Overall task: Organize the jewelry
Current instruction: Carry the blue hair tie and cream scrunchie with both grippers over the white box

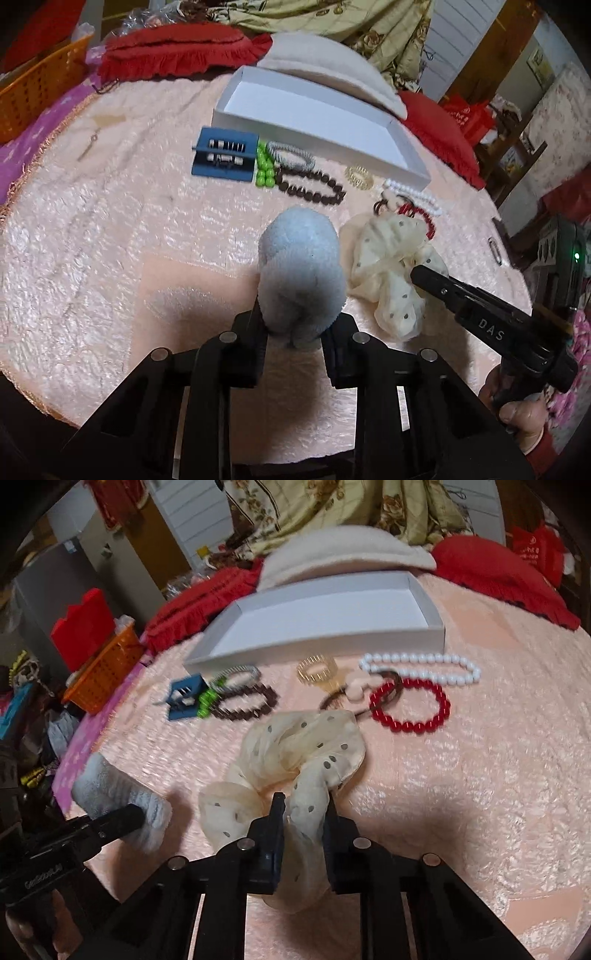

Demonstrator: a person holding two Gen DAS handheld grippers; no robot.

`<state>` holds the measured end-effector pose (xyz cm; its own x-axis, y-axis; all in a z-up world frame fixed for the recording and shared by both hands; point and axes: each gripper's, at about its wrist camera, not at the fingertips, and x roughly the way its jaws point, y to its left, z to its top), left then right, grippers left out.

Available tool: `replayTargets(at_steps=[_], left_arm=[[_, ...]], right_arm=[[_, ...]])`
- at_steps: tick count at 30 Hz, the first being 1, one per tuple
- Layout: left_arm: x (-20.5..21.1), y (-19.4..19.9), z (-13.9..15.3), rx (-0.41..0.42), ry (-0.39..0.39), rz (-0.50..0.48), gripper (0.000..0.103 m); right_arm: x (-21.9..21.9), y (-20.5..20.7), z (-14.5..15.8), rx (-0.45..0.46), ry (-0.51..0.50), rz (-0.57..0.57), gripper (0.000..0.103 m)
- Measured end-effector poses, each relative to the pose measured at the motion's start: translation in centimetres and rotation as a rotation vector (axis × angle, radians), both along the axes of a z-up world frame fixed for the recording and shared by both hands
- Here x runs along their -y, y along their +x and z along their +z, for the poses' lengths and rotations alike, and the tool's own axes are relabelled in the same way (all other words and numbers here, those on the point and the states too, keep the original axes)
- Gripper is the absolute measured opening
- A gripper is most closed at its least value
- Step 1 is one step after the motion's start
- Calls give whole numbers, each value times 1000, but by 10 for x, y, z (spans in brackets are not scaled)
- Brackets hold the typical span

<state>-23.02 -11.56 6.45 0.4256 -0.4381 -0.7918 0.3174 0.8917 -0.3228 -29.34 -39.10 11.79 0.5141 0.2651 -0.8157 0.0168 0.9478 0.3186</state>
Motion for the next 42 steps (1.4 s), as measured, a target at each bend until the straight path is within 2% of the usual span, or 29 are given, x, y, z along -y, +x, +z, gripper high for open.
replayTargets(at_steps=[4,13,17,31,37,42], left_arm=[[-1,-2,14,23,-13,5,24],[3,-10,27,46,-15,-9,24],[6,-13,30,46,-9,-16,24],[7,-9,43,71,18,1,24],[12,4,49,85,43,4,24],[19,29,57,81,60,-22,24]], right_arm=[[0,-4,24,60,2,5,17],[-1,-8,55,125,16,20,16],[1,-9,58,134,15,20,16],[17,0,67,157,111,-12,16],[22,14,68,158,153,-7,16],[28,35,76,165,175,-11,16]])
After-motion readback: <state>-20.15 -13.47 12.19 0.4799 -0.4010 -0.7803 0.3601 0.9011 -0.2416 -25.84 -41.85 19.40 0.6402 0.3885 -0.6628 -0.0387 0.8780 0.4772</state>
